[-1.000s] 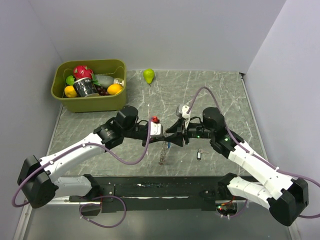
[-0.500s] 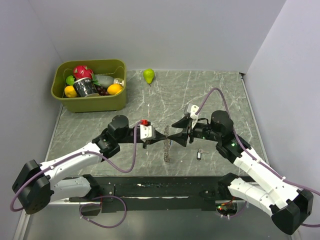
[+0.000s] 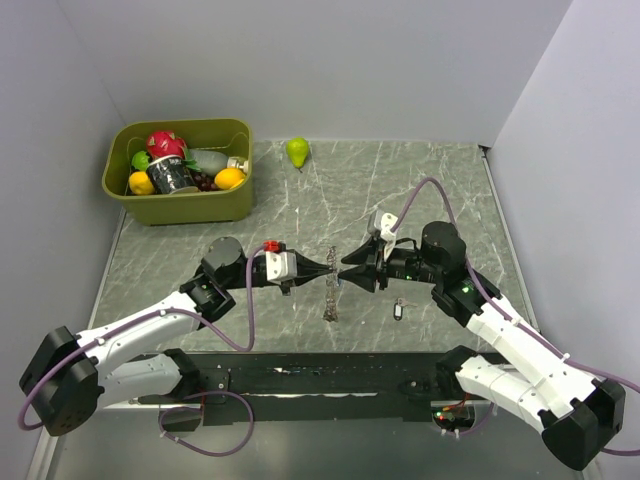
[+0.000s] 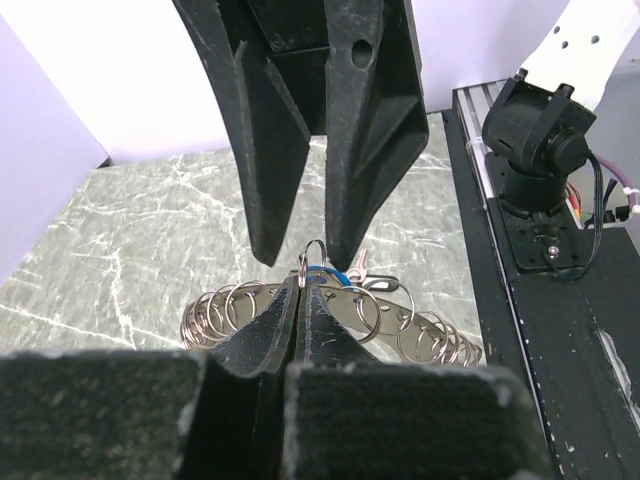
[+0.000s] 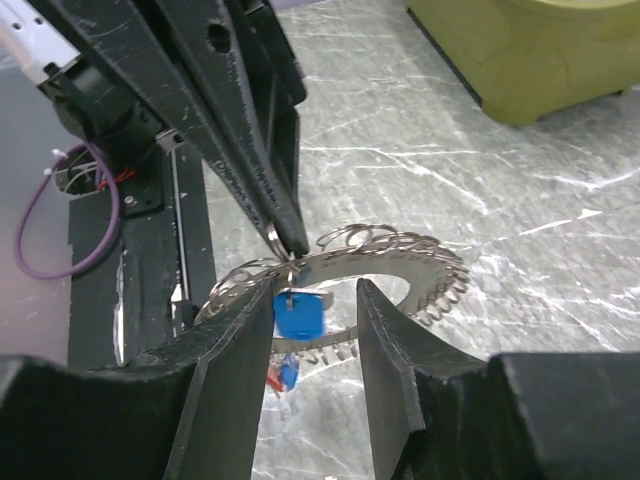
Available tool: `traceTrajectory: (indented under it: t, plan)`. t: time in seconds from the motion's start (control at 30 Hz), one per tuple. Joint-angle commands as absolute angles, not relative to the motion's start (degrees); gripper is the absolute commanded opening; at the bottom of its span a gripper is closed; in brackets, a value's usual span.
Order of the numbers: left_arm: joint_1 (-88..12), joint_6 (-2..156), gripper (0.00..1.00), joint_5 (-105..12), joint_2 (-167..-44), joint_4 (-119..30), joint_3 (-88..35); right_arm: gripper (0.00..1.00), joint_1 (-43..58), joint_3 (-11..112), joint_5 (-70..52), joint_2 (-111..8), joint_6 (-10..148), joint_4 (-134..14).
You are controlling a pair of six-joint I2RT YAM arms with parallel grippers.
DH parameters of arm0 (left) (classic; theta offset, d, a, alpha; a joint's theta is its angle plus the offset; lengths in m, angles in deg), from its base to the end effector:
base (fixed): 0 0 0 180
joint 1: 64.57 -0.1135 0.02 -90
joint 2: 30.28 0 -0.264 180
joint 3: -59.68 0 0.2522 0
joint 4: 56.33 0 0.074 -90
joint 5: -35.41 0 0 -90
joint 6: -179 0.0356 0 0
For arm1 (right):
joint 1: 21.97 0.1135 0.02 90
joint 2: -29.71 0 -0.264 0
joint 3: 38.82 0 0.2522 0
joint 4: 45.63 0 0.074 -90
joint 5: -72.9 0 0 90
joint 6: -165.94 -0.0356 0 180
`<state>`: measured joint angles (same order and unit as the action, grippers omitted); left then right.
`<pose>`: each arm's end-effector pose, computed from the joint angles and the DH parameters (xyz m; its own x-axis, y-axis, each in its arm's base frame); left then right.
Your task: Put the keys on the keyring
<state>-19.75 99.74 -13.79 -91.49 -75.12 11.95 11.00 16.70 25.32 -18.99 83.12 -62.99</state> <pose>0.1529 -0.1847 0.2954 0.2499 -0.0495 -0.9670 0.9654 0.0891 0.2450 0.1503 0.1261 0.3234 -0.0325 -0.1311 -0.9908 -0.9698 0.2440 -0.0005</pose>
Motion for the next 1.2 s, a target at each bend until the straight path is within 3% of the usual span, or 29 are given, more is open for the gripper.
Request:
traceTrajectory:
  t: [0.0,0.1,0.3,0.5,1.1,1.17]
  plan:
    - [-20.1,98.67,0.01,-10.48,-89.96,-81.06,10.94,0.41,10.73,16.86,27.73,-18.8,83.85,-61.68]
    - [-20.1,98.76,0.01,-9.68,-89.96,-81.15,10.85,0.28,10.64,16.95,27.64,-19.33,84.2,-61.85]
    - [-20.27,98.76,0.01,-9.15,-89.96,-80.79,10.68,0.11,10.64,16.6,27.55,-18.89,84.46,-61.59]
    - [-20.36,96.91,0.01,-9.15,-89.52,-84.93,12.26,0.0,10.73,16.34,28.08,-19.94,84.99,-62.29]
    - [-20.63,93.4,0.01,-4.84,-88.55,-91.43,13.49,0.0,10.64,17.04,27.99,-23.37,85.43,-63.96]
    - [-20.63,93.05,0.01,-4.67,-88.46,-92.05,13.67,0.09,10.73,16.95,27.55,-22.23,85.08,-63.79]
